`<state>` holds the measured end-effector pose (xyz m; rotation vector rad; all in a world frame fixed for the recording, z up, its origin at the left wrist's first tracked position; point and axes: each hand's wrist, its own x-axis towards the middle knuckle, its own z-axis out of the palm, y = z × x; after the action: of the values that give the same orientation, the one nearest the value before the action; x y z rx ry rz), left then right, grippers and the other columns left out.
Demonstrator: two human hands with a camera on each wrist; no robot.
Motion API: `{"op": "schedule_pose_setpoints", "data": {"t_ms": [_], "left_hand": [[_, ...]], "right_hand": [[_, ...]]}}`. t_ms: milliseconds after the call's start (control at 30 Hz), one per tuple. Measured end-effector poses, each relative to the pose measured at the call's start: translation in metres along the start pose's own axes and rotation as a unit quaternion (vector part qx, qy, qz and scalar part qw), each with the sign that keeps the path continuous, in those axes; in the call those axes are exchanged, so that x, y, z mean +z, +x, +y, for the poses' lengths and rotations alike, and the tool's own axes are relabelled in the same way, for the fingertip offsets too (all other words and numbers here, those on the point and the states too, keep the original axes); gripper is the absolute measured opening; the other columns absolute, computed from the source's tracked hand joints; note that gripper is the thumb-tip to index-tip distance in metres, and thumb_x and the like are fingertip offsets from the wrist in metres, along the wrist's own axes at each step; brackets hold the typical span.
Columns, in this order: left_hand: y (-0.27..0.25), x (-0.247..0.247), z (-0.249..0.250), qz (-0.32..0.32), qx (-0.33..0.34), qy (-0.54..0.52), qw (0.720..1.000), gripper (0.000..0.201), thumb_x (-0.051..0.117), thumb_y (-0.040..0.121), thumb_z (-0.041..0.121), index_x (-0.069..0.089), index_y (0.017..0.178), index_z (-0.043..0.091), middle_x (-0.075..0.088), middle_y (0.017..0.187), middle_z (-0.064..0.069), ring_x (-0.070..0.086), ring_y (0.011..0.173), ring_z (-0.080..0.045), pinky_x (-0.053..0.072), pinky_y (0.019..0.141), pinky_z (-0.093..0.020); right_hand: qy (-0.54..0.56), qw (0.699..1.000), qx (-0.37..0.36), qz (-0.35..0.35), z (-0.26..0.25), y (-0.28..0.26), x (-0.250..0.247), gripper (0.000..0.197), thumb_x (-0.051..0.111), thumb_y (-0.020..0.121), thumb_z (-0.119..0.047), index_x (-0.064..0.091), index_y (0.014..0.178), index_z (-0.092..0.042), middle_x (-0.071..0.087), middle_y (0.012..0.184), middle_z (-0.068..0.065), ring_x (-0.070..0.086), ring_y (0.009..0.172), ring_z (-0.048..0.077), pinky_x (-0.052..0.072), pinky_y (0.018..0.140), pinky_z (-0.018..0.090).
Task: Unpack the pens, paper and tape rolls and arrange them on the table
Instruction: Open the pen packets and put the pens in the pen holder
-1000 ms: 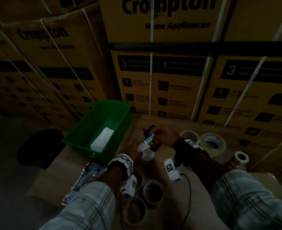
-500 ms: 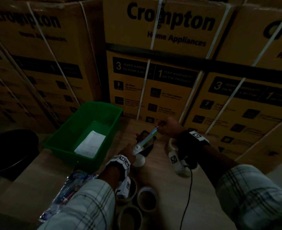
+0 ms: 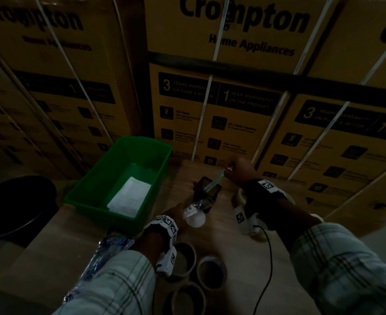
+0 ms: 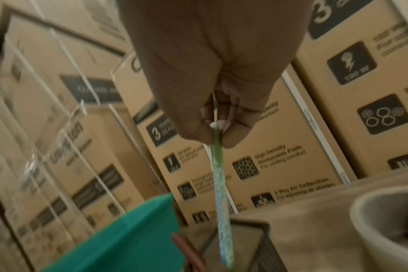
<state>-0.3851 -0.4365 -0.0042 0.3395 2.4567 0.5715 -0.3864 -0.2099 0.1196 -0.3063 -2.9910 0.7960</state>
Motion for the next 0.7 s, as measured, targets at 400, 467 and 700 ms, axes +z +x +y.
{"op": "schedule_pose_setpoints", "data": {"t_ms": [400, 467, 700], "left_hand": [[-0.007, -0.005, 0.005, -0.030, -0.014, -0.023, 0.999, 0.057, 0.055, 0.092, 0.026, 0.030, 0.142, 0.014, 0.048, 0.139, -0.016, 0.051, 0.124, -0.032, 0.043, 0.100, -0.040], [-0.007, -0.005, 0.006, -0.027, -0.009, -0.019, 0.999, 0.057, 0.056, 0.092, 0.023, 0.030, 0.142, 0.012, 0.049, 0.138, -0.017, 0.052, 0.123, -0.033, 0.044, 0.099, -0.038], [-0.009, -0.007, 0.009, -0.013, 0.008, -0.014, 1.000, 0.052, 0.056, 0.090, 0.019, 0.035, 0.137, 0.009, 0.052, 0.134, -0.018, 0.055, 0.120, -0.031, 0.045, 0.095, -0.035]], "right_hand": [[-0.071, 0.996, 0.022, -0.053, 0.007, -0.003, 0.044, 0.021, 0.054, 0.087, -0.007, 0.066, 0.105, -0.007, 0.064, 0.112, 0.016, 0.061, 0.101, 0.032, 0.049, 0.080, 0.032], [-0.078, 0.993, 0.021, -0.085, 0.010, -0.007, 0.047, 0.021, 0.052, 0.085, -0.002, 0.067, 0.099, -0.002, 0.065, 0.109, 0.018, 0.061, 0.100, 0.033, 0.049, 0.081, 0.033], [-0.029, 0.997, 0.062, -0.046, 0.023, -0.014, 0.042, 0.042, 0.049, 0.091, -0.005, 0.050, 0.133, -0.009, 0.049, 0.137, 0.018, 0.047, 0.126, 0.033, 0.040, 0.105, 0.037]]}}
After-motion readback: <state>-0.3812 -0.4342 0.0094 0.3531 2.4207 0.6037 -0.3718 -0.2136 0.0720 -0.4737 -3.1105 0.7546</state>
